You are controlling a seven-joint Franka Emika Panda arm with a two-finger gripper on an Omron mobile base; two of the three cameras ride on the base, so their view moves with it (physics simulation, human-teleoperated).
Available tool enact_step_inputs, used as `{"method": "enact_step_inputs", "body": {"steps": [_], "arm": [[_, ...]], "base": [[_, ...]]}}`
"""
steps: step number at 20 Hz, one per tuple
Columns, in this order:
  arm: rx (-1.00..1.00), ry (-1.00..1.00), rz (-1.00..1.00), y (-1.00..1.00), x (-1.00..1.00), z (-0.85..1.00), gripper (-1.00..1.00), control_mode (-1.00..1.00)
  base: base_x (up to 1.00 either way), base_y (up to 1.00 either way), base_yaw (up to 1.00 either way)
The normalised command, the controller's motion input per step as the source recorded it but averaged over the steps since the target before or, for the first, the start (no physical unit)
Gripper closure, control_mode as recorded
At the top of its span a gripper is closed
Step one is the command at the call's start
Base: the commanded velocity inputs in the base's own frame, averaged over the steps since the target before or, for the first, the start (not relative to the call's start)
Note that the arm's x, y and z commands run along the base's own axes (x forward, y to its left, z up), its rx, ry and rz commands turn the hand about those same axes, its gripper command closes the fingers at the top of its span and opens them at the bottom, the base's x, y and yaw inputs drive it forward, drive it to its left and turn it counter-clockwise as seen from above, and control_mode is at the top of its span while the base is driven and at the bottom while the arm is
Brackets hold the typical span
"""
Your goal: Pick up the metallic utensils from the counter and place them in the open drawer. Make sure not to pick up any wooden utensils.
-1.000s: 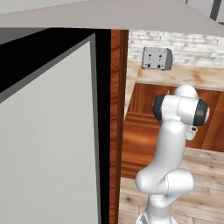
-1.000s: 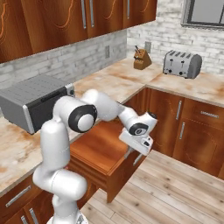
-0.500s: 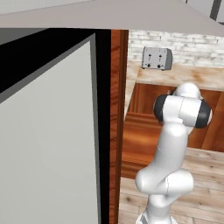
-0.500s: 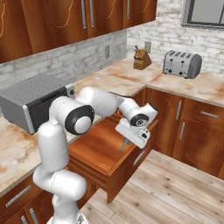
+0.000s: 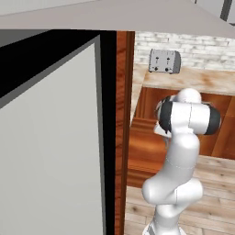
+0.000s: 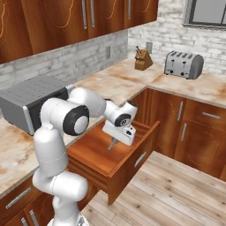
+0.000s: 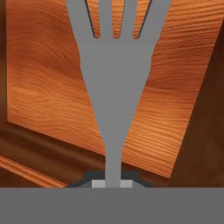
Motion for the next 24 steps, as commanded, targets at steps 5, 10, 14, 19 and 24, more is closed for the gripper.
{"method": "enact_step_inputs", "body": {"steps": [5,10,14,19,24], "arm": [[-0.14,0.0,-0.03,0.42,0.57,-0.1,1.0,-1.0],[-0.05,0.0,-0.01,0.0,0.44,-0.33,1.0,-1.0],[0.0,0.0,0.0,0.0,0.52,-0.54,1.0,-1.0],[0.0,0.0,0.0,-0.11,0.38,-0.66,1.0,-1.0],[0.0,0.0,0.0,-0.3,0.11,-0.62,1.0,-1.0]], "base": [[0.0,0.0,0.0],[0.0,0.0,0.0],[0.0,0.0,0.0],[0.0,0.0,0.0],[0.0,0.0,0.0]]}}
